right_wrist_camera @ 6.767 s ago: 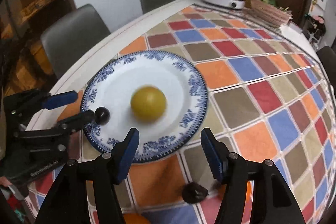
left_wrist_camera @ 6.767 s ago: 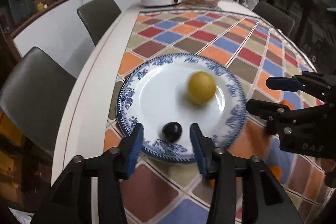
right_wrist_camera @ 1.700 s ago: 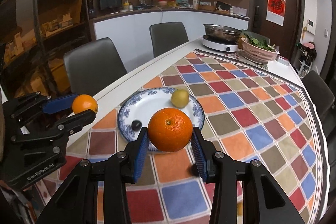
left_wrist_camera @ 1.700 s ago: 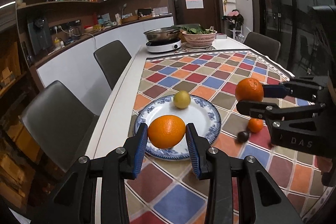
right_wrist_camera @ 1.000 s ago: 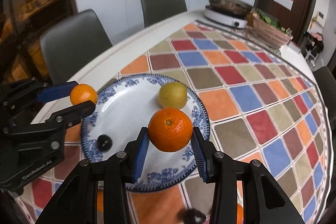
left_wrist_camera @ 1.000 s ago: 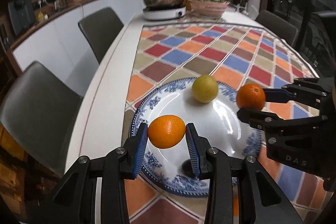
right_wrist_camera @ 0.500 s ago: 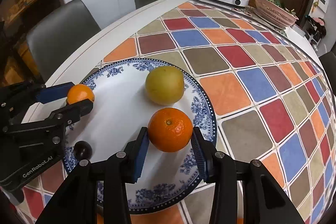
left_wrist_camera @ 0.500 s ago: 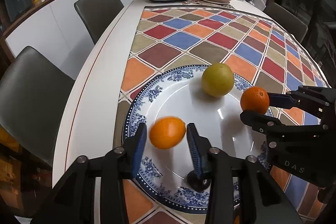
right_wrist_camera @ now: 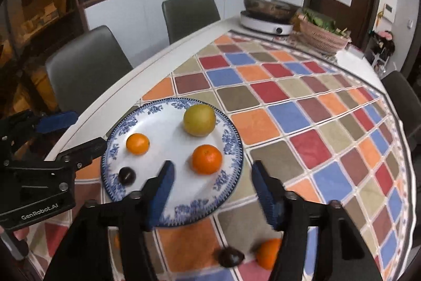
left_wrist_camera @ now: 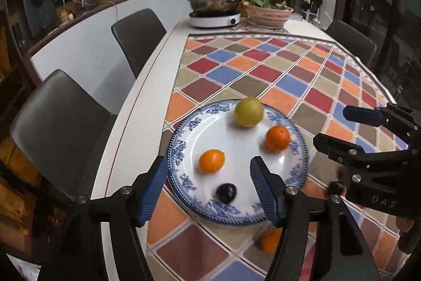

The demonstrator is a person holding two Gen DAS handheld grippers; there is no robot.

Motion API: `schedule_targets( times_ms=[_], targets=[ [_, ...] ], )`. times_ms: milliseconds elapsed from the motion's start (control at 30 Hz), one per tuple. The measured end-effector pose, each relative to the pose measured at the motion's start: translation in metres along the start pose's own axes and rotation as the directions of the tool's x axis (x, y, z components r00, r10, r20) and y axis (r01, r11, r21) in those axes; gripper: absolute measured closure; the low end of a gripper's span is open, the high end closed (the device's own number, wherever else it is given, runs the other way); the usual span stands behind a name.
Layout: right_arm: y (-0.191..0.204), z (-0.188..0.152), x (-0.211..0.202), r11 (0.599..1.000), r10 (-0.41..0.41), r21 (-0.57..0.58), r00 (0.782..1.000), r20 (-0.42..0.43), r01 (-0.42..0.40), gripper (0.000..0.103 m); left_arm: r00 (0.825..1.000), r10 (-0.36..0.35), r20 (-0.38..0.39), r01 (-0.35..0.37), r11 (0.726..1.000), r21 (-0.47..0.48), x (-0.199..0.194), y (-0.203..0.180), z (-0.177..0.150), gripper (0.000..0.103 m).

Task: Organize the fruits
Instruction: 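Withdraw both tools and move the left toward an orange, the right toward a dark plum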

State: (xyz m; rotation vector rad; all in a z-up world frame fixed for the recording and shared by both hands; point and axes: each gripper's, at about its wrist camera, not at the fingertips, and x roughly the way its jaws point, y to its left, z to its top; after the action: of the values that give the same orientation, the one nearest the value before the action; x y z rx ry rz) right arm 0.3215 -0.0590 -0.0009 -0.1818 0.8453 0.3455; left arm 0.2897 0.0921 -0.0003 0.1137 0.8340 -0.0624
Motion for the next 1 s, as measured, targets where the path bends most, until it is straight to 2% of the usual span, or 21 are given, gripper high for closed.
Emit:
schedule_targets(
  times_ms=[133,367,633,767,1000],
  targets=[
    [-0.001,-0.01,-0.023,1.0,0.012,-0.001,1.0,0.017,-0.012,0.036,1.0,-0.012,0.02,0.012,1.0,-0.006,-0.023,-0.009,-0.01,0.035],
    [-0.005,-0.032,-0.061,1.0,-0.003,-0.005,0.996,0.084,0.003,0.036,0.995,0.024,0.092,-0.025,1.0,0.012,-0.06,-0.025,-0.03,0.028],
    [-0.004,-0.064,-0.087,0.999,-0.021,-0.033,0.991,0.134,0.026,0.036,0.978,0.082,0.189,-0.079,0.997,-0.026,-0.097,-0.041,-0.067,0.025],
    [-0.004,-0.084,-0.094,0.998,-0.05,-0.041,0.986,0.16,0.057,0.036,0.982,0.086,0.168,-0.081,0.996,-0.036,-0.096,-0.046,-0.083,0.023],
    [-0.004,-0.109,-0.09,0.999,-0.019,-0.026,0.989,0.144,0.023,0.036,0.991,0.062,0.115,-0.055,0.996,-0.064,-0.081,-0.049,-0.103,0.023]
  ],
)
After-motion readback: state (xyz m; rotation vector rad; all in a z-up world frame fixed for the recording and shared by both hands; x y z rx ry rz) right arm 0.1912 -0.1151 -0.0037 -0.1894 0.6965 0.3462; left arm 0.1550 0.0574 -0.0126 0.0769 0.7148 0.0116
